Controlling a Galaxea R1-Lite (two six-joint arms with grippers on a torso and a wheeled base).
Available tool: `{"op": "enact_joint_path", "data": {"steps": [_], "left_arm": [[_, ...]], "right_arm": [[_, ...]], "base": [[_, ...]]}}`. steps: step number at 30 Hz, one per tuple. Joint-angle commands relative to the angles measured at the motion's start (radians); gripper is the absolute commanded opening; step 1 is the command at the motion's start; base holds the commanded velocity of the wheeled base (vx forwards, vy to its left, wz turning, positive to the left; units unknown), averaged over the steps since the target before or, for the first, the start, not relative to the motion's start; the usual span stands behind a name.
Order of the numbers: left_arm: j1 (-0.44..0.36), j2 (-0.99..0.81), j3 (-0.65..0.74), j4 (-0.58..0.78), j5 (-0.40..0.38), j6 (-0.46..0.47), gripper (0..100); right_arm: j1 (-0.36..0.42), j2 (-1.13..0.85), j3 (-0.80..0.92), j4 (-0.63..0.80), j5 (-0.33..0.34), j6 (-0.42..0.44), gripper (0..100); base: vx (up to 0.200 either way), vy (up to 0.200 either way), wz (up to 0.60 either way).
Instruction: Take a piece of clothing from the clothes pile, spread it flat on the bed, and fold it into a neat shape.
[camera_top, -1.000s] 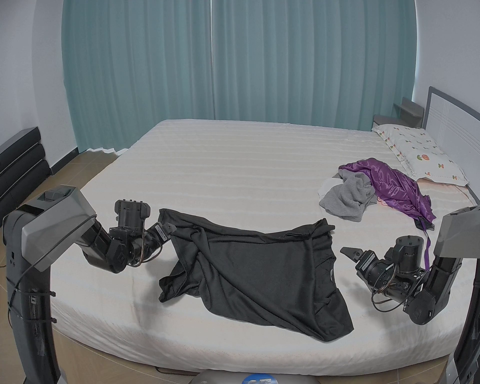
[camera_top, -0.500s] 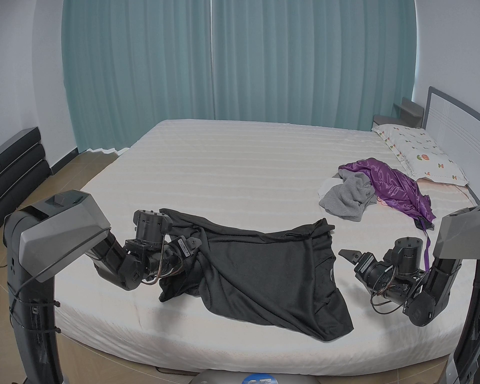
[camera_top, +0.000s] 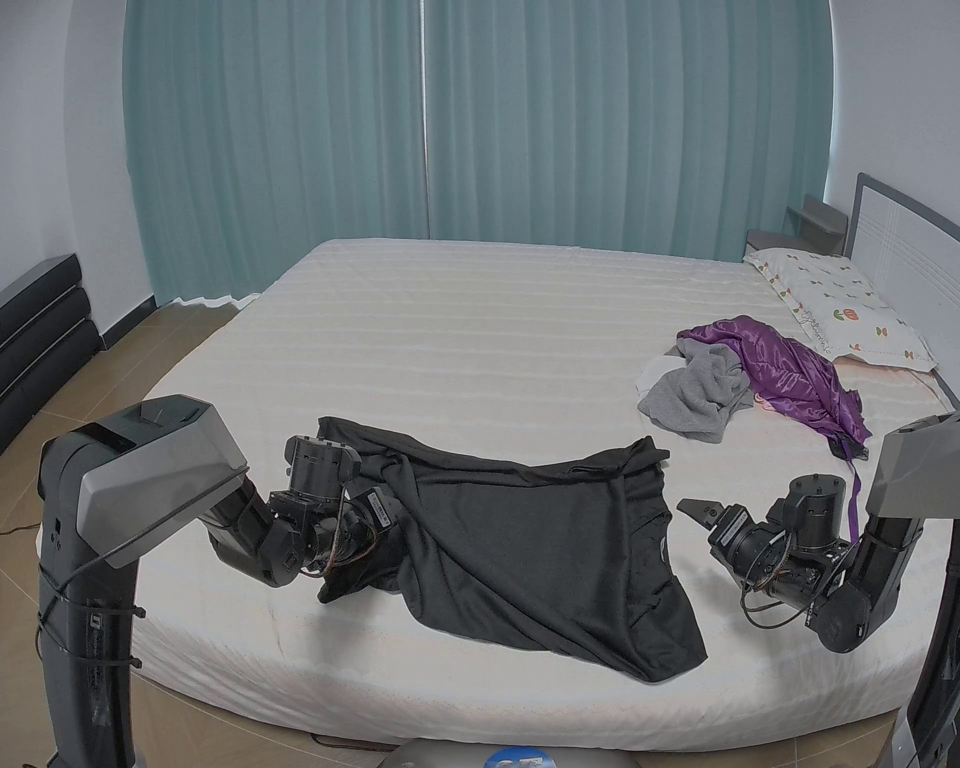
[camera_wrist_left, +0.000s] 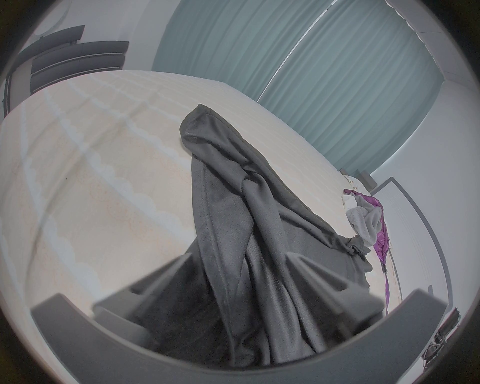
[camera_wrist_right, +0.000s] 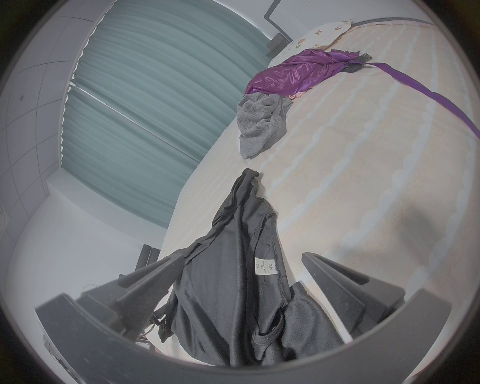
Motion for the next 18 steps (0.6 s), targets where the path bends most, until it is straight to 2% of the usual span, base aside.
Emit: {"op": "enact_joint_path", "data": {"steps": [1,18], "left_arm": [[0.012,0.018,-0.012,-0.001,0.002,-0.001,0],[0.222,-0.057,-0.025,0.000,0.000,0.002,0]], "right_arm": [[0.001,0.000,0.000,0.000,0.000,0.000,100],[-0.001,0.003,0.000,0.000,0.000,0.000,100]], "base": [[0.000,0.000,0.00],[0.000,0.000,0.00]]}}
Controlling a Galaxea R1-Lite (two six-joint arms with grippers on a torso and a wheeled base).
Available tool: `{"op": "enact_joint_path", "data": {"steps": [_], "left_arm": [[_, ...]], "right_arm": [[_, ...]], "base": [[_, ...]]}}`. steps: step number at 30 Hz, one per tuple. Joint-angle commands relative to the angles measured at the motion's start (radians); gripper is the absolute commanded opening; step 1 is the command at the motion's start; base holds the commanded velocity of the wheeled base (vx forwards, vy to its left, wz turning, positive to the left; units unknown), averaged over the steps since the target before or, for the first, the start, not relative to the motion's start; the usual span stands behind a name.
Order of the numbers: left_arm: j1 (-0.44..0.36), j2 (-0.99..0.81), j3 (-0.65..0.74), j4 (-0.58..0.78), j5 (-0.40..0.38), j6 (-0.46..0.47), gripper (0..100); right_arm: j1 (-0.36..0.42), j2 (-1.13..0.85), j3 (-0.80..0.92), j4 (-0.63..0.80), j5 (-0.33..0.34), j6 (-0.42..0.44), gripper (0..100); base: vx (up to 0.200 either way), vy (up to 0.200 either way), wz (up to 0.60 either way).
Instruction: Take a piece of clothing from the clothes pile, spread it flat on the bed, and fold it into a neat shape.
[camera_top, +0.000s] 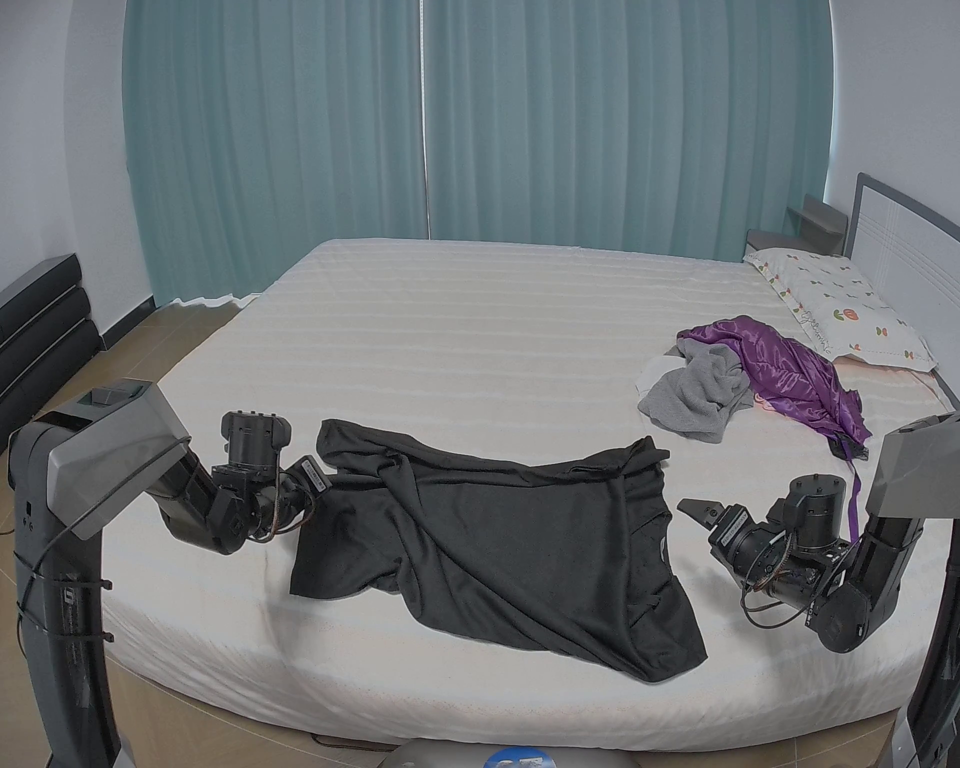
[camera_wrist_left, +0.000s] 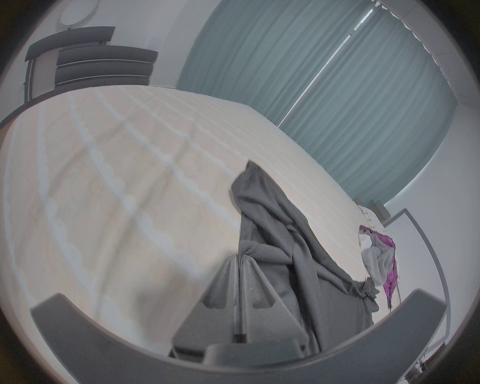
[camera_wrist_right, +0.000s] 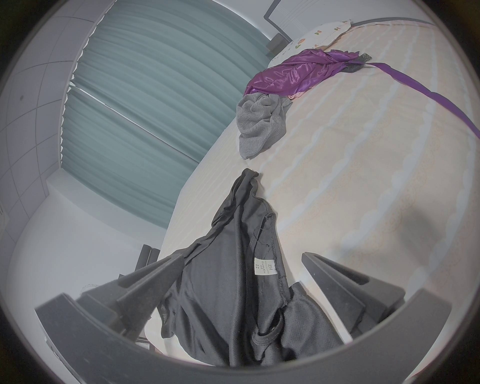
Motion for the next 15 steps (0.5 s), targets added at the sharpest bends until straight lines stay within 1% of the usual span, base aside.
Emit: {"op": "enact_joint_path", "data": {"steps": [1,6,10,15], "left_arm": [[0.057,-0.024,-0.005,0.001,-0.002,0.001,0],[0.100,-0.007,-0.008,-0.002,-0.007,0.009,0],[0.126,0.035,-0.045,-0.004,-0.010,0.009,0],[0.131,0.062,-0.059,-0.001,-0.013,0.009,0]], "right_arm": [[0.001,0.002,0.000,0.000,0.000,0.000,100],[0.001,0.003,0.000,0.000,0.000,0.000,100],[0.001,0.008,0.000,0.000,0.000,0.000,100],[0.001,0.016,-0.001,0.000,0.000,0.000,100]], "base": [[0.000,0.000,0.00],[0.000,0.000,0.00],[0.000,0.000,0.00],[0.000,0.000,0.00]]}}
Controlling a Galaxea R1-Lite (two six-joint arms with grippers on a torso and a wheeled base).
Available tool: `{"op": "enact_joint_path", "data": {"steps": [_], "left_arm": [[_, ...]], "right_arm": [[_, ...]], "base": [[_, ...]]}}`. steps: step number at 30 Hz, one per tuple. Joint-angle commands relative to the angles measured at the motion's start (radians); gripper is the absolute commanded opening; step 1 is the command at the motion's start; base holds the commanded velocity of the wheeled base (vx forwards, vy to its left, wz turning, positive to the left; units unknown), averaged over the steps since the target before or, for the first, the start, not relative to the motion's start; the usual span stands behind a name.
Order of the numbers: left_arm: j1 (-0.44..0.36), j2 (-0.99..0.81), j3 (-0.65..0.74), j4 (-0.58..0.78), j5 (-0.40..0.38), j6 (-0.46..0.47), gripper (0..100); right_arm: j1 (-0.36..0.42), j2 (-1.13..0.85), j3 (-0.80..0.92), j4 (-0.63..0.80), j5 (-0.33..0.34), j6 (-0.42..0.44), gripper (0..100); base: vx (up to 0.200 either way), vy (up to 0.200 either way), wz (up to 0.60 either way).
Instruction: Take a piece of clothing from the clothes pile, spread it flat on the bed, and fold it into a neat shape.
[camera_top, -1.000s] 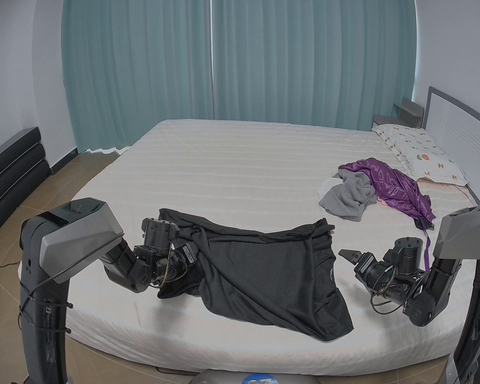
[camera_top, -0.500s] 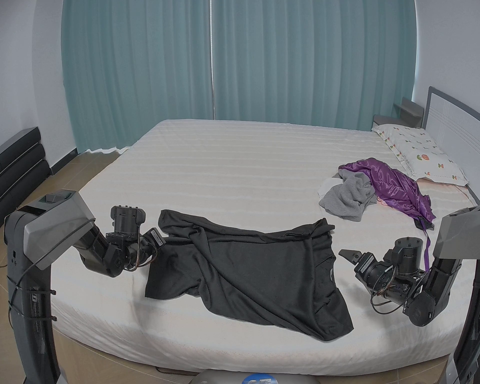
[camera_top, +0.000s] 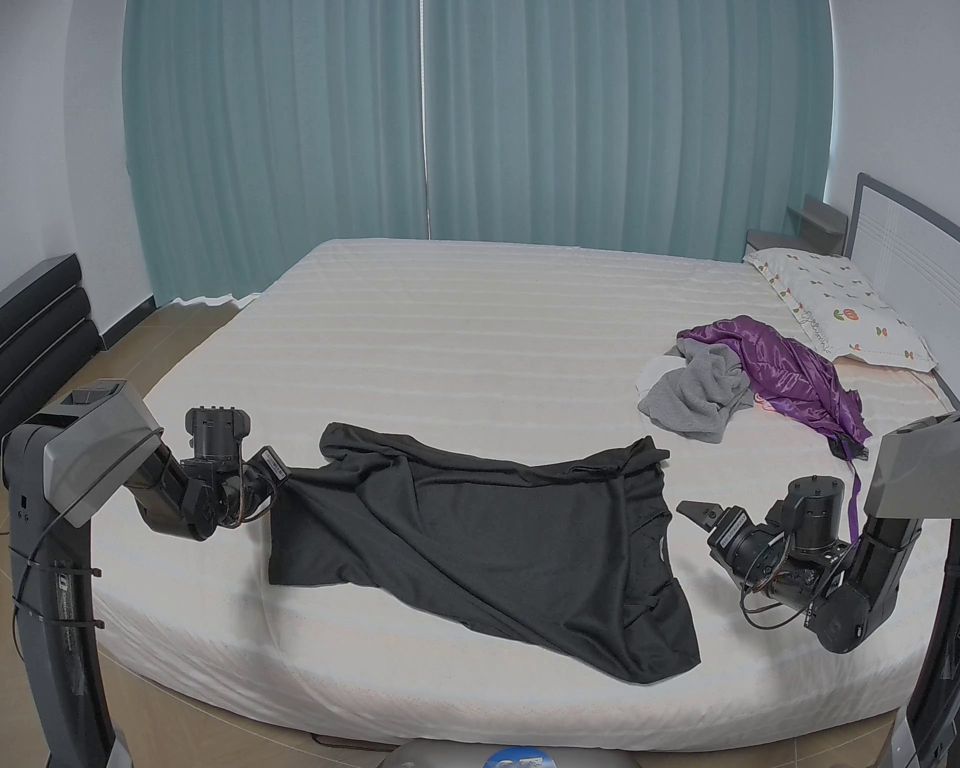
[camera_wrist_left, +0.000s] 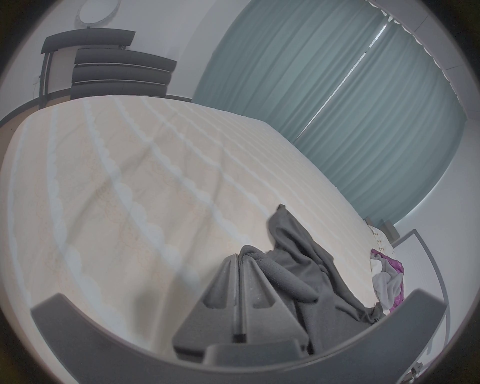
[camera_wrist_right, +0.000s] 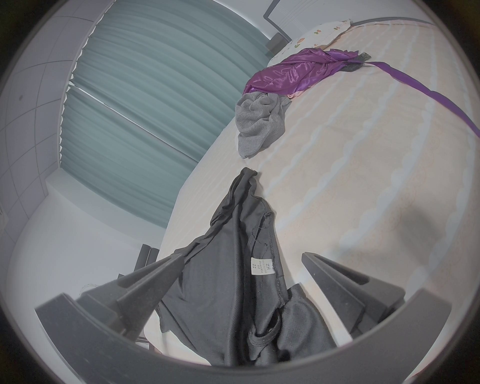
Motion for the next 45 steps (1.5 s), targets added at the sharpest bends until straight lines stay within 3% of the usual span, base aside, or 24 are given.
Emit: {"op": "enact_joint_path", "data": {"steps": [1,2,8,13,22,26,32,40,45], "left_arm": [[0.005,0.032,-0.008,-0.001,-0.001,-0.001,0],[0.003,0.036,-0.009,0.000,-0.001,-0.002,100],[0.003,0.029,-0.006,-0.007,-0.001,-0.015,100],[0.025,-0.083,0.080,-0.014,-0.014,-0.076,100],[0.005,-0.274,0.445,-0.041,-0.186,-0.099,100],[-0.032,-0.273,0.501,-0.073,-0.182,-0.127,100],[-0.122,-0.245,0.540,-0.099,-0.174,-0.268,100],[-0.170,-0.196,0.543,-0.155,-0.063,-0.271,100],[-0.170,-0.225,0.584,-0.156,-0.040,-0.268,100]], "right_arm": [[0.001,0.010,-0.001,0.000,0.000,0.000,100],[0.001,0.010,-0.001,0.000,0.000,0.000,100],[0.001,0.009,0.000,0.000,0.000,0.000,100],[0.001,0.007,0.000,0.000,0.000,0.000,100],[0.007,0.010,0.003,0.000,0.000,0.002,100],[0.011,0.010,0.003,0.000,0.000,0.002,100],[0.013,0.012,0.016,-0.017,0.000,0.002,100],[0.022,0.021,0.019,-0.026,0.000,0.000,100],[0.022,0.026,0.019,-0.028,-0.001,0.000,100]], "base": [[0.000,0.000,0.00],[0.000,0.000,0.00],[0.000,0.000,0.00],[0.000,0.000,0.00],[0.000,0.000,0.00],[0.000,0.000,0.00],[0.000,0.000,0.00],[0.000,0.000,0.00],[0.000,0.000,0.00]]}}
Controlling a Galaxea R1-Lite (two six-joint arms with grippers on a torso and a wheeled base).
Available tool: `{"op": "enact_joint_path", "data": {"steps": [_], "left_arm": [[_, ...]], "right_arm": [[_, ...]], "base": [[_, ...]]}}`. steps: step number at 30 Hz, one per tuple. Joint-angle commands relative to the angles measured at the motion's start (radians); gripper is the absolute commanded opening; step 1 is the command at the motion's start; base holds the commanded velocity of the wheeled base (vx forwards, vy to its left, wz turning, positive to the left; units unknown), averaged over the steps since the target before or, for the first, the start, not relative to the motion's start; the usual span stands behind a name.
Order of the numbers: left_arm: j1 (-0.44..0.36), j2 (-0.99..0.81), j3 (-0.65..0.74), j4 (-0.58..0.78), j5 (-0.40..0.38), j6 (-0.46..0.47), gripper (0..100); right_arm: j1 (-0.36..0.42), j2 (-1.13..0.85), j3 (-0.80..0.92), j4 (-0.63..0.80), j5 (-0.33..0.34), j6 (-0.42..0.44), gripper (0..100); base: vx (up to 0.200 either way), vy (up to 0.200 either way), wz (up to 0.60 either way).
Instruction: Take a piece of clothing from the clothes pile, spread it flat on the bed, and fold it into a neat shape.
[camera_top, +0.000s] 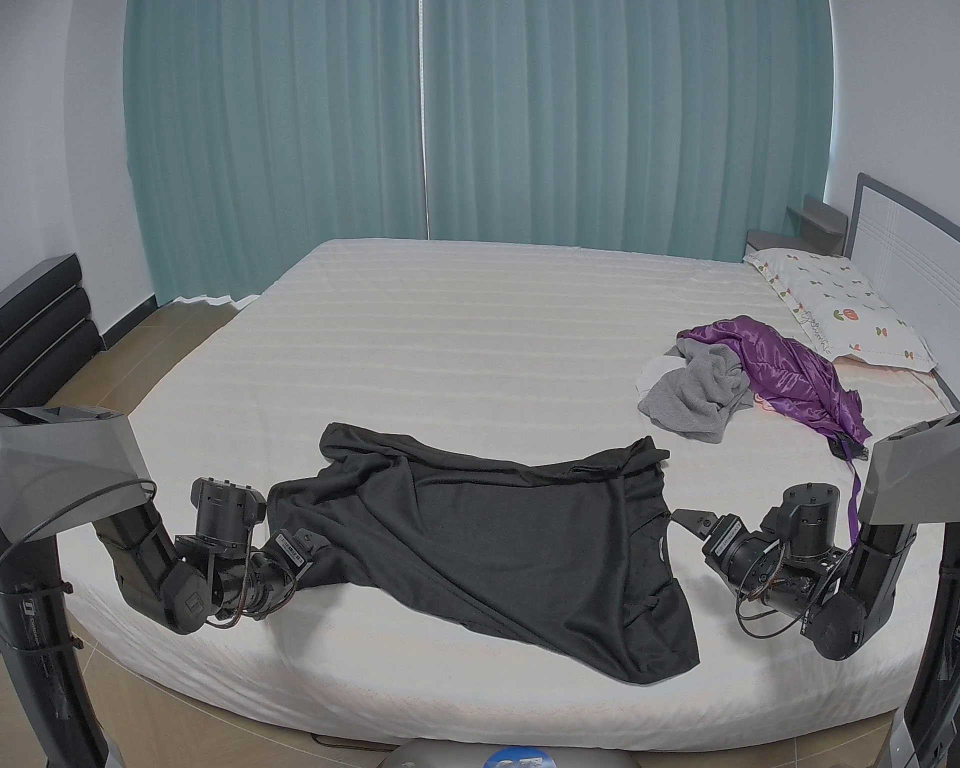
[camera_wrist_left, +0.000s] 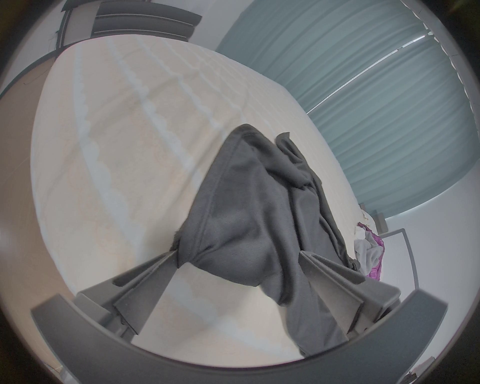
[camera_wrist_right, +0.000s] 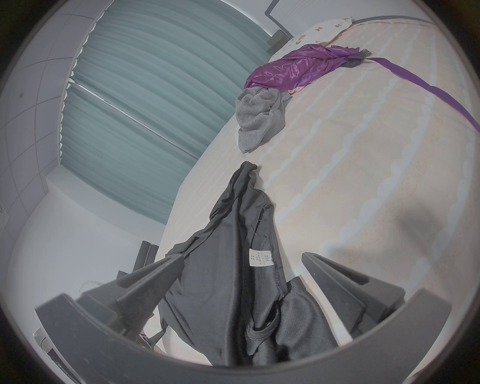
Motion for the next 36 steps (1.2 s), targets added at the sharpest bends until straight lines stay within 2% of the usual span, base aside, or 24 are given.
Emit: {"op": "enact_joint_path", "data": {"steps": [1,8,15,23,28,29,36], "left_arm": [[0.001,-0.029,0.041,-0.006,0.012,0.006,100],[0.016,-0.115,0.087,-0.002,0.023,0.013,100],[0.010,-0.107,0.113,-0.003,0.024,0.044,100],[0.007,0.036,0.040,-0.032,0.032,0.043,100],[0.009,0.068,-0.005,-0.035,0.072,0.044,100],[0.010,0.071,-0.006,-0.035,0.075,0.044,0],[0.029,0.037,0.052,-0.038,0.104,0.046,0]], "right_arm": [[0.002,0.007,0.001,-0.001,0.000,0.000,100],[0.004,0.005,0.001,-0.001,0.000,0.000,100],[0.004,0.005,0.001,-0.001,0.000,0.000,100],[0.008,0.008,0.001,-0.001,0.002,0.000,100],[0.011,0.008,0.001,-0.001,0.002,0.001,100],[0.011,0.008,0.001,-0.001,0.002,0.001,100],[0.010,0.020,0.001,-0.002,0.000,0.000,100]], "base": [[0.000,0.000,0.00],[0.000,0.000,0.00],[0.000,0.000,0.00],[0.000,0.000,0.00],[0.000,0.000,0.00],[0.000,0.000,0.00],[0.000,0.000,0.00]]}}
